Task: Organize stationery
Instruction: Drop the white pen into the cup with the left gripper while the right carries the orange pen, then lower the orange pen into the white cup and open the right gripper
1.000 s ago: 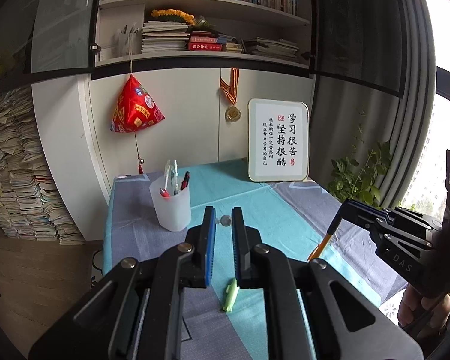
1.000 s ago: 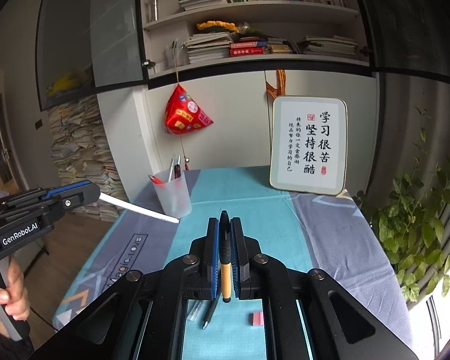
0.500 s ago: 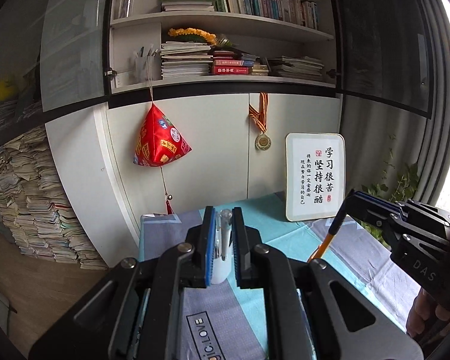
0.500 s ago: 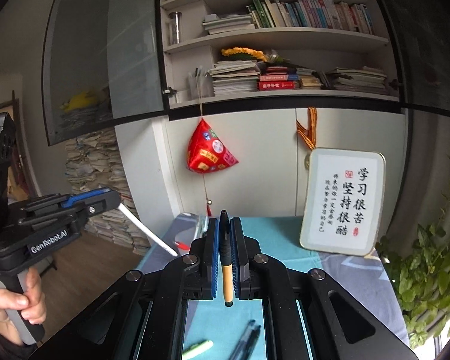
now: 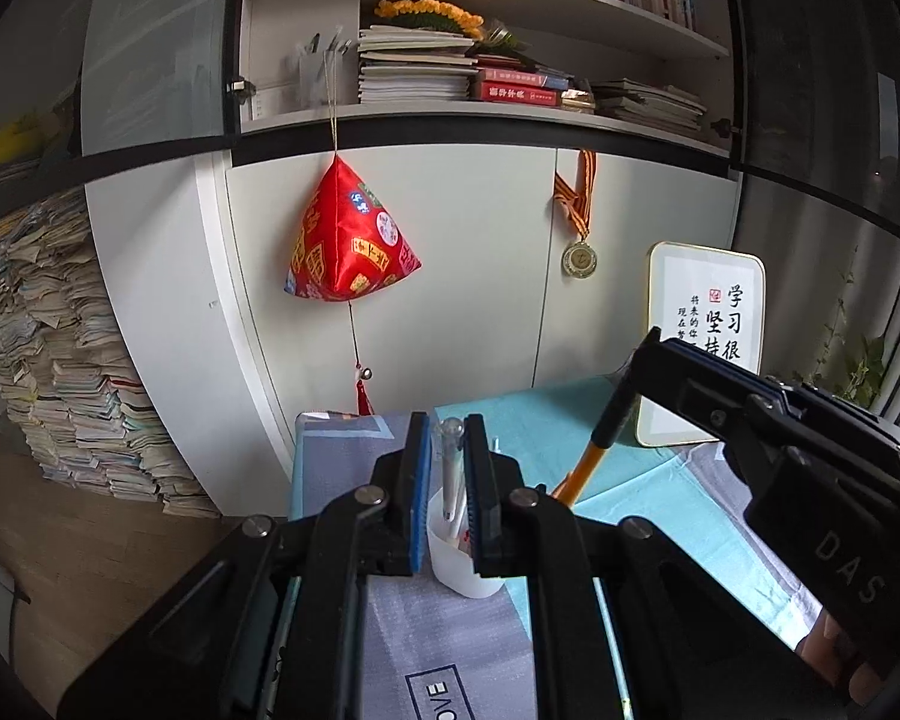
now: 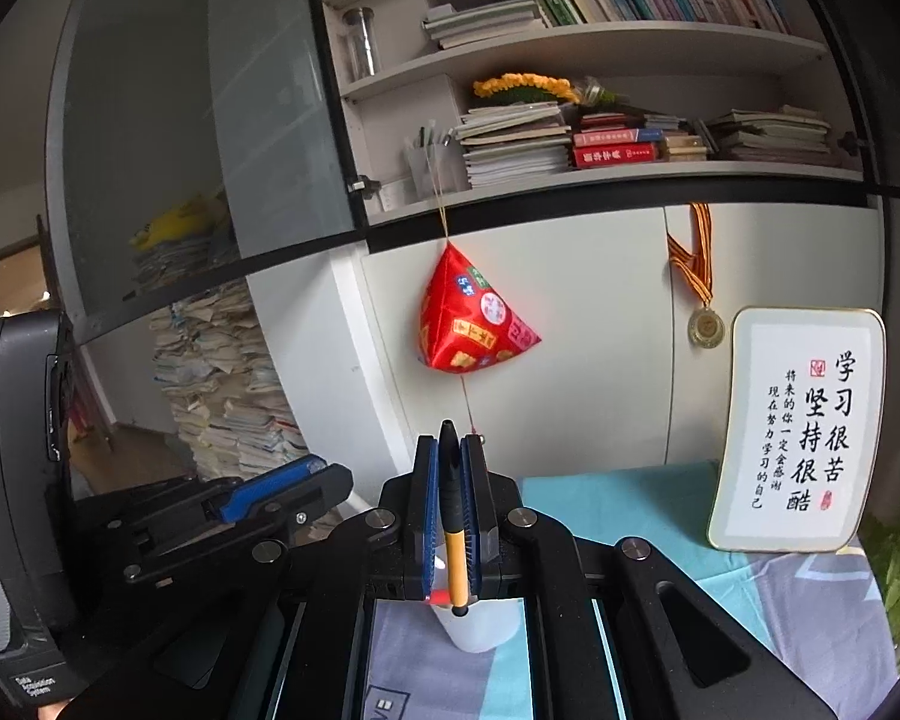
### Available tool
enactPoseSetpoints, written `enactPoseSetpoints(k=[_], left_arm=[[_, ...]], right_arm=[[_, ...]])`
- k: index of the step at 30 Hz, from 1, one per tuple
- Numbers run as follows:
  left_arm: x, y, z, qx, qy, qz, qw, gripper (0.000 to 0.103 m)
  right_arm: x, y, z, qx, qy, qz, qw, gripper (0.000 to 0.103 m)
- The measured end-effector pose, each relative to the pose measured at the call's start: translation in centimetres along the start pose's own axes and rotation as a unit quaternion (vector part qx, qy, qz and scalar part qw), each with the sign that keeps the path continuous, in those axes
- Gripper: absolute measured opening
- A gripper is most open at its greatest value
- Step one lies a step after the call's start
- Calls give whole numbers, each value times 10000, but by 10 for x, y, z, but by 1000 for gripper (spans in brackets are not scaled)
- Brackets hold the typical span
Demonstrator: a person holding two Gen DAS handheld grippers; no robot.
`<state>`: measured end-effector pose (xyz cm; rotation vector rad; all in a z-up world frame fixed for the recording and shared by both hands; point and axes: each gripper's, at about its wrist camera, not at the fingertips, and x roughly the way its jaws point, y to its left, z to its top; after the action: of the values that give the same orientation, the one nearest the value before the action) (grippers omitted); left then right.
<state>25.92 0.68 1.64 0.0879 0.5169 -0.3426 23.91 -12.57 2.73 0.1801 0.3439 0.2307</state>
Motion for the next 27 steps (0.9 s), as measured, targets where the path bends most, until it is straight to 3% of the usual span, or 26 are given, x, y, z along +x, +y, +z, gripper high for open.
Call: enactPoseSetpoints(k=[15, 27], left_arm=[[44, 15, -25, -174, 487, -153, 9985, 9], [55, 20, -30, -311, 638, -299, 9970, 9]], right_arm=[[52, -9, -31, 121, 248, -358, 9990, 8], [46, 2, -4, 74, -102, -343, 9993, 8]])
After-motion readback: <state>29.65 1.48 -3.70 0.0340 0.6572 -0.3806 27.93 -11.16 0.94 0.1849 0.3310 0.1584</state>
